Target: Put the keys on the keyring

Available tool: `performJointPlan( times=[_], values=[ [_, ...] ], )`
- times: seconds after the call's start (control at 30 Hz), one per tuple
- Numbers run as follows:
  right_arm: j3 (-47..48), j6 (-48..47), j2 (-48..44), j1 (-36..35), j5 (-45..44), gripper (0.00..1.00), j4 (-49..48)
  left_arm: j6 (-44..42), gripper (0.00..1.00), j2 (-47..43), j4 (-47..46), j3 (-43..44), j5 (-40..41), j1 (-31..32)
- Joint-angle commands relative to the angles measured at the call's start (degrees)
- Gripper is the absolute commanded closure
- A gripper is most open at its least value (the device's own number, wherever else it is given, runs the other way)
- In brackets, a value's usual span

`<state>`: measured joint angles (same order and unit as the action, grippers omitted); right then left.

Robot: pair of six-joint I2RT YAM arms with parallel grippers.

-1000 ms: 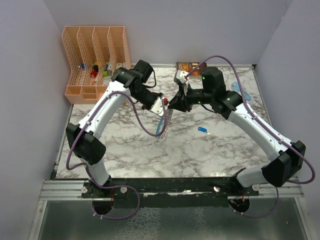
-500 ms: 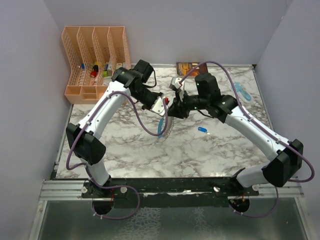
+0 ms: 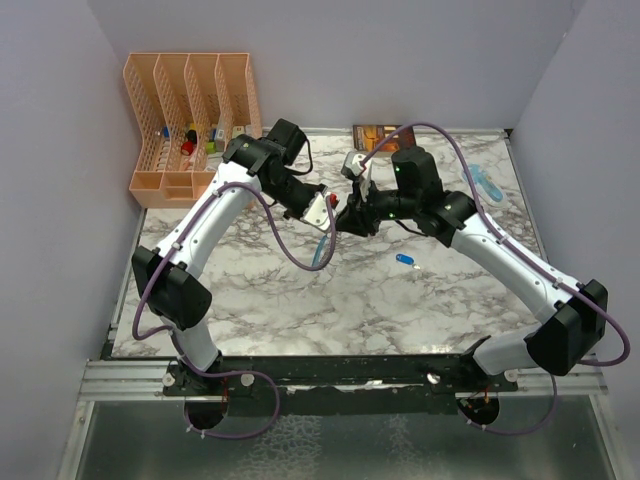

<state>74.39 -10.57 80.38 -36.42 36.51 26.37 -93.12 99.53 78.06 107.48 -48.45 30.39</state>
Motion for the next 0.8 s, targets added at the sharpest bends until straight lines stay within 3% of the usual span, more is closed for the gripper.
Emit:
performJointPlan(
  times=[0.0, 0.5, 0.77],
  values=[
    [1.0, 0.5, 0.2, -0.3, -0.7, 0.79, -2.2, 0.2, 1.0, -0.6, 0.2, 1.6, -3.1, 0.1],
    [0.4, 0.9, 0.6, -0.8, -0.2, 0.82, -3.7, 3.4, 1.0, -0.1, -0.6, 2.8, -4.9, 0.1],
    [0.9, 0.9, 0.6, -0.8, -0.5, 0.89, -4.1, 3.6, 1.0, -0.1, -0.2, 2.3, -5.1, 0.2]
  ],
)
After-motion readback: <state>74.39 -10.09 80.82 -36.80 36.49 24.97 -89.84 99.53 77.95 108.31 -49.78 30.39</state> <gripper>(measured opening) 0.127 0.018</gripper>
